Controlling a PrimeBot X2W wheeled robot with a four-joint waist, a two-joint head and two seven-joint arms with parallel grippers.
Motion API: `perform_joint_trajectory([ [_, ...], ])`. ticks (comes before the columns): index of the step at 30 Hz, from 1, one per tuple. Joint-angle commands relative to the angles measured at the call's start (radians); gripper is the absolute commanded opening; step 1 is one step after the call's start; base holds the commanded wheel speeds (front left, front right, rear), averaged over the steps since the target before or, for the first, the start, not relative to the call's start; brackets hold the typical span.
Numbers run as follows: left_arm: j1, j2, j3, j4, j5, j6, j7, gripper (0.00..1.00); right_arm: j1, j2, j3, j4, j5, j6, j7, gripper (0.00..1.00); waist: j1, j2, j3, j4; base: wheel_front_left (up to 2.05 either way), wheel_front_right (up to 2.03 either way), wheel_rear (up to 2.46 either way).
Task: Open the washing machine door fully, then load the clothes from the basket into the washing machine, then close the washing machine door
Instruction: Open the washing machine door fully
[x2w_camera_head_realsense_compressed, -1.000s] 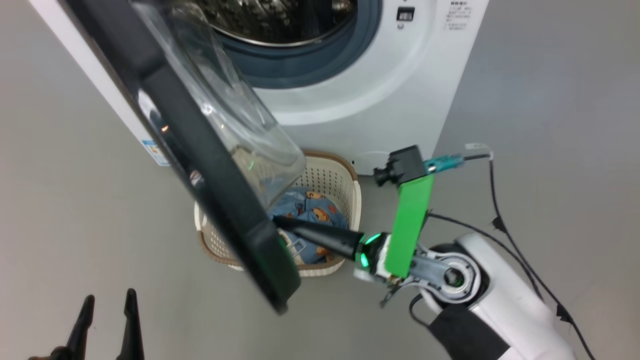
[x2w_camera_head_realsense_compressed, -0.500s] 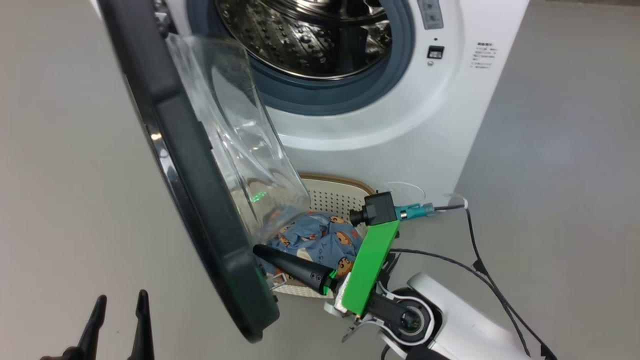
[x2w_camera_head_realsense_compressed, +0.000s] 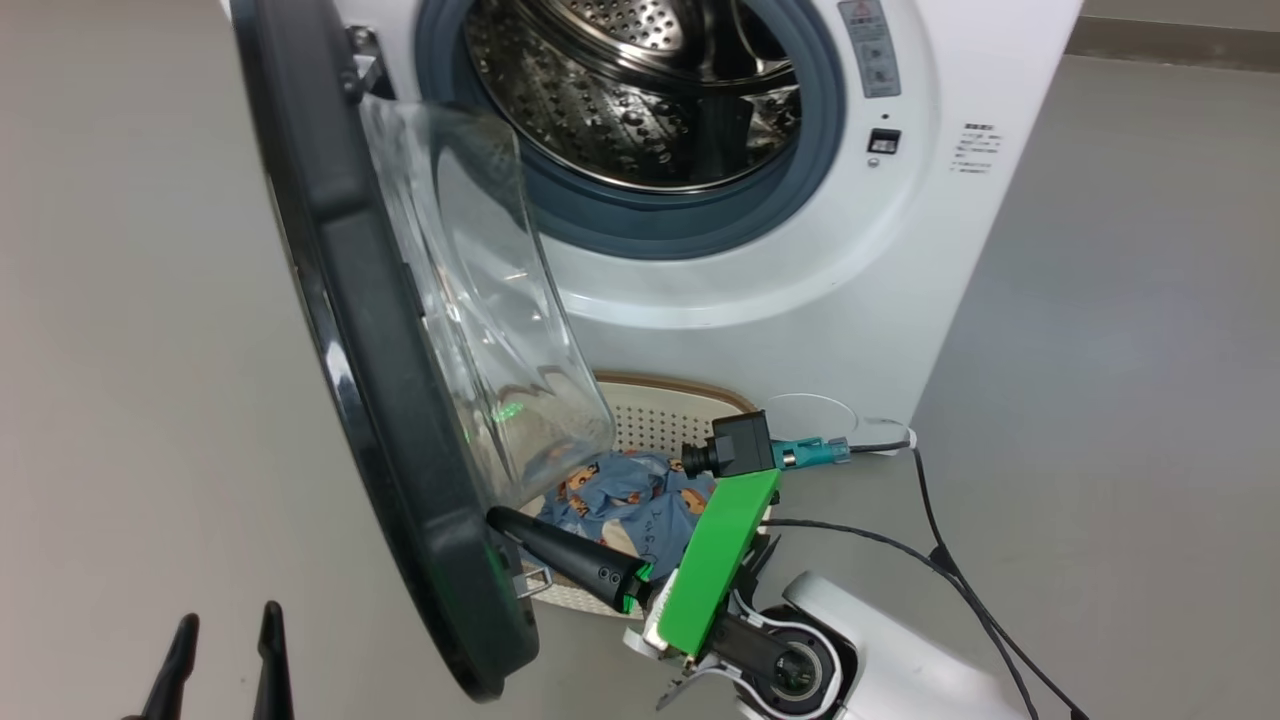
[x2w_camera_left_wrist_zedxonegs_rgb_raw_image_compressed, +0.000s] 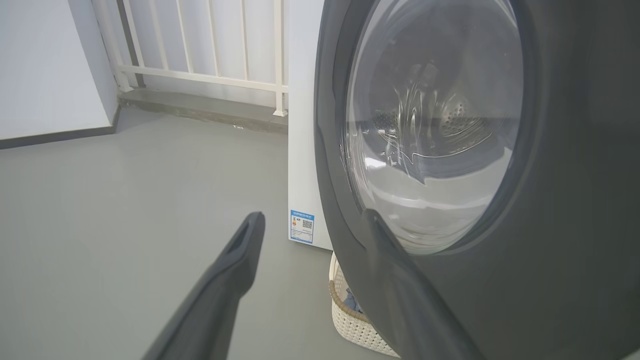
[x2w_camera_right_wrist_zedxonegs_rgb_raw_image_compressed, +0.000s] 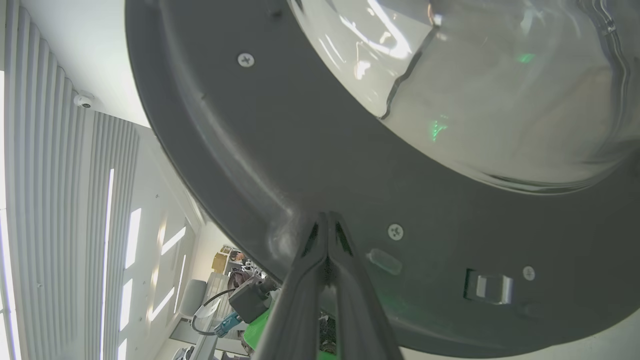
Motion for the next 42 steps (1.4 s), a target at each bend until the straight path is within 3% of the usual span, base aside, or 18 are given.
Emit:
perform_joint_trajectory([
  [1,-0.013,0.013,0.044,-0.027,0.004,-0.002,-0.006,1.0,-0.024,0.034,0.003,-0.033,-0.027,0.002,-0.021,0.0,0.0001,0.0,-0.003,-0.019,0.0,0.0,0.0],
  [5,-0.012,0.013,0.056,-0.028,0.004,-0.007,-0.006,1.0,-0.027,0.034,0.004,-0.039,-0.095,0.002,-0.055,0.01,0.0001,0.0,-0.005,-0.039,0.0,0.0,0.0],
  [8,-0.015,0.013,0.073,-0.027,0.003,-0.012,-0.006,1.0,-0.032,0.014,0.018,-0.053,-0.188,0.002,-0.104,1.0,0.0001,0.0,-0.005,-0.057,0.0,0.0,0.0],
  [16,-0.004,0.013,0.096,-0.022,0.009,-0.005,-0.006,1.0,-0.052,-0.135,0.138,-0.063,-0.423,0.002,-0.375,1.0,0.0001,0.0,-0.022,-0.101,0.0,0.0,0.0],
  [20,0.012,0.013,0.111,-0.023,0.011,-0.001,-0.006,1.0,-0.041,-0.201,0.141,-0.009,-0.547,0.002,-0.434,1.0,0.0001,0.0,-0.041,-0.129,0.0,0.0,0.0],
  [27,0.042,0.013,0.137,-0.033,-0.001,0.001,-0.006,1.0,0.129,-0.214,-0.192,-0.042,-0.867,0.002,-0.436,1.0,0.0001,0.0,-0.054,-0.191,0.0,0.0,0.0],
  [31,0.053,0.013,0.146,-0.038,-0.008,0.006,-0.006,1.0,0.27,-0.186,-0.42,-0.101,-1.088,0.002,-0.436,1.0,0.0001,0.0,-0.055,-0.223,0.0,0.0,0.0],
  [37,0.066,0.013,0.153,-0.035,-0.007,0.004,-0.006,1.0,0.45,-0.135,-0.635,-0.178,-1.295,0.002,-0.436,1.0,0.0001,0.0,-0.067,-0.238,0.0,0.0,0.0],
  [42,0.089,0.013,0.162,-0.038,-0.006,-0.001,-0.006,1.0,0.562,-0.097,-0.743,-0.22,-1.421,0.002,-0.436,1.0,0.0001,0.0,-0.081,-0.248,0.0,0.0,0.0],
])
